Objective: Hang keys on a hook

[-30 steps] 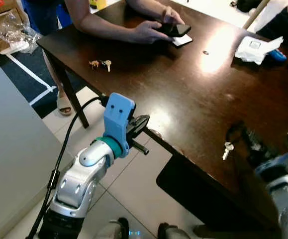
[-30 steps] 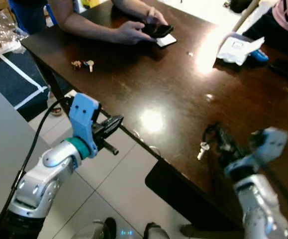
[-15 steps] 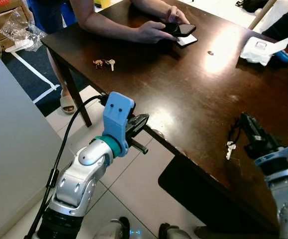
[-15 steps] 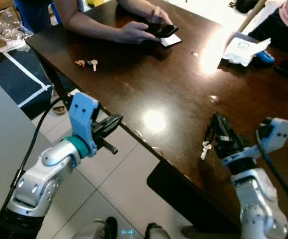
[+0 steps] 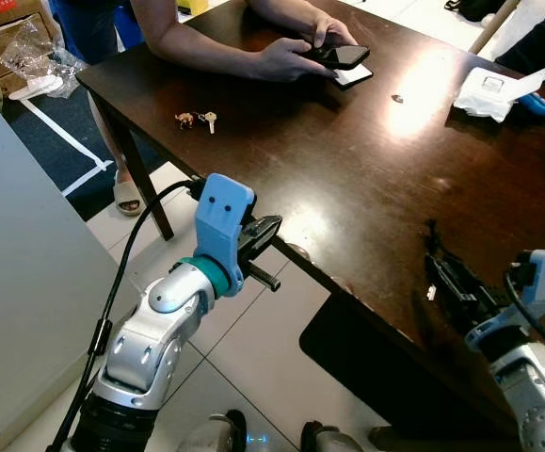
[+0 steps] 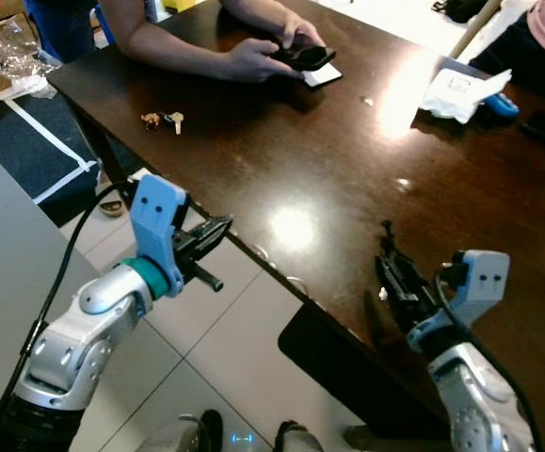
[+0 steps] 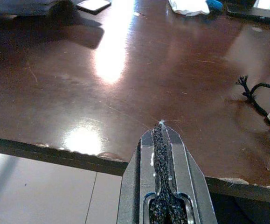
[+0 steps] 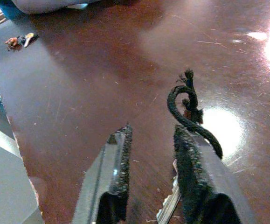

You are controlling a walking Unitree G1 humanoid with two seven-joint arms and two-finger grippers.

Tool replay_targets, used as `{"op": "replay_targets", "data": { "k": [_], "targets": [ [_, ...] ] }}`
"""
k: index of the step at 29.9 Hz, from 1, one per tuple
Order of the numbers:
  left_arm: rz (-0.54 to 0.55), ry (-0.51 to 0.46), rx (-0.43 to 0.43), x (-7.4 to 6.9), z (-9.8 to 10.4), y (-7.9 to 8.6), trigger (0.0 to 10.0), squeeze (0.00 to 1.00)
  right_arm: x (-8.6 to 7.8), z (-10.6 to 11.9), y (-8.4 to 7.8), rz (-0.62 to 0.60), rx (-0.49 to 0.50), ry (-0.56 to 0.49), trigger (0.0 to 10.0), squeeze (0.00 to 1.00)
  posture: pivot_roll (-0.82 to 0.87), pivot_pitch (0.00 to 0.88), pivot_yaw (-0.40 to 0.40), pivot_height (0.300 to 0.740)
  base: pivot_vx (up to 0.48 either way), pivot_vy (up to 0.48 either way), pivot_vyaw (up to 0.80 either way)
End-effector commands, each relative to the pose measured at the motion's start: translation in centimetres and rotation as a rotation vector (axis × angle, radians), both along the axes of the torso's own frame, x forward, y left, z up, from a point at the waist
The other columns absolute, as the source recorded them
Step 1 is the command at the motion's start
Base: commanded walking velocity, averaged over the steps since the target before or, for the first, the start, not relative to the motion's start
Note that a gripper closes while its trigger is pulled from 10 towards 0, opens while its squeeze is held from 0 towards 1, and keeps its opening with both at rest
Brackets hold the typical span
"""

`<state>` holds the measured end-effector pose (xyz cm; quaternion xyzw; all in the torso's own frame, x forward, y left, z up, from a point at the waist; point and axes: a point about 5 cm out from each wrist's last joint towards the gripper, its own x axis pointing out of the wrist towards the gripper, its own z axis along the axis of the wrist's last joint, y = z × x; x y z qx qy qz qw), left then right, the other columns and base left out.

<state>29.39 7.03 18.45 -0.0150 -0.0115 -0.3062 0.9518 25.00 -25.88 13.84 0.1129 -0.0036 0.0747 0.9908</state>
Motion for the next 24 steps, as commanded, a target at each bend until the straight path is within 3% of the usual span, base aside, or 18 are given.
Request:
{"op": "replay_targets", "data": {
  "k": [1, 15, 19, 23, 24],
  "targets": [
    [0.007, 0.024, 0.012, -0.1, -0.7, 0.2, 10.0, 0.0, -0.5, -0.5, -0.5, -0.021, 0.007, 0.026, 10.0, 0.0, -0.05, 0.156, 0.125, 0.74, 0.0, 0.0, 0.0],
    [0.009, 0.023, 0.016, -0.1, -0.7, 0.2, 10.0, 0.0, -1.2, -0.8, -1.3, 0.006, 0.063, 0.049, 10.0, 0.0, -0.05, 0.156, 0.126, 0.74, 0.0, 0.0, 0.0],
    [0.01, 0.023, 0.016, 0.0, -0.7, 0.2, 10.0, 0.0, -1.5, -1.0, -2.5, -0.016, -0.032, 0.078, 10.0, 0.0, -0.05, 0.157, 0.125, 0.74, 0.0, 0.0, 0.0],
    [0.007, 0.023, 0.017, -0.1, -0.7, 0.2, 10.0, 0.0, -1.7, -1.1, -4.6, -0.062, -0.23, 0.133, 10.0, 0.0, -0.06, 0.156, 0.126, 0.74, 0.0, 0.0, 0.0],
    [0.007, 0.023, 0.017, -0.1, -0.7, 0.2, 10.0, 0.0, -1.7, -1.1, -4.6, -0.062, -0.23, 0.133, 10.0, 0.0, -0.06, 0.156, 0.126, 0.74, 0.0, 0.0, 0.0]
  ]
}}
